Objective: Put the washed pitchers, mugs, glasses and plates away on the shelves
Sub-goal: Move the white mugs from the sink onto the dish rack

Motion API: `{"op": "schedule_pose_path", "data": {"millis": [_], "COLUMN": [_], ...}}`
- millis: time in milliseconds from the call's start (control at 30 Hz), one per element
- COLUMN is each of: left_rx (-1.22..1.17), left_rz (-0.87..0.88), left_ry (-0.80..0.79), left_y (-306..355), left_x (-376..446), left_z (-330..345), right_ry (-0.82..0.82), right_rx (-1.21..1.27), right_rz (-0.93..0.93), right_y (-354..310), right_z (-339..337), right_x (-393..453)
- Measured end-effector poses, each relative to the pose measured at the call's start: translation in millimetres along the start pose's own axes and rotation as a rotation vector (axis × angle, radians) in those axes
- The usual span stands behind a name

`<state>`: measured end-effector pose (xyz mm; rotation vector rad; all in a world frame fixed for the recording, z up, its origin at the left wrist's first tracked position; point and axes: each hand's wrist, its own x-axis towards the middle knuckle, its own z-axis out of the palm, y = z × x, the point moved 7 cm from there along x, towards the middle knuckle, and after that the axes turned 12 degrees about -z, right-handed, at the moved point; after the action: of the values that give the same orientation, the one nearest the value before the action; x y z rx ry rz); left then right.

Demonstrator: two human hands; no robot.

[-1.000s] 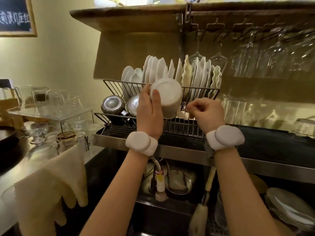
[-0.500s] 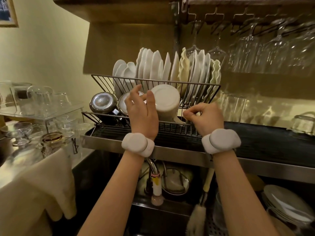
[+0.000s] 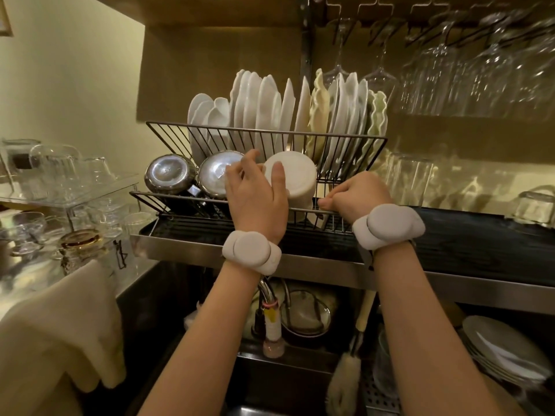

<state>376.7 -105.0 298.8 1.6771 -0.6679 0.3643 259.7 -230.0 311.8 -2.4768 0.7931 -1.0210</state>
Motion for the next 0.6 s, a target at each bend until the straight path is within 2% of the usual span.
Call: {"op": "schedule_pose_path", "data": {"millis": [133,300,433,600], "left_rx": [0.085,0.118,-0.03,-0.248], "left_rz": [0.068,0.09,0.098,0.021], "left_ry": [0.027,0.054,0.032,0.021], "left_y": [2,0,-2,-12], "left_x": [0,0,-1,-3], "left_z": [2,4,1,-7], "right_ry": [-0.08,-0.087,-0.094,-0.102], "right_rx": [-0.054,-0.085,-0.086,-0.097], "right_rz": [0.07,0.103,0.111,0.07], "right_y": [2,3,2,1], "right_z": [4,4,2,1], "right_x": [7,10,8,7]}}
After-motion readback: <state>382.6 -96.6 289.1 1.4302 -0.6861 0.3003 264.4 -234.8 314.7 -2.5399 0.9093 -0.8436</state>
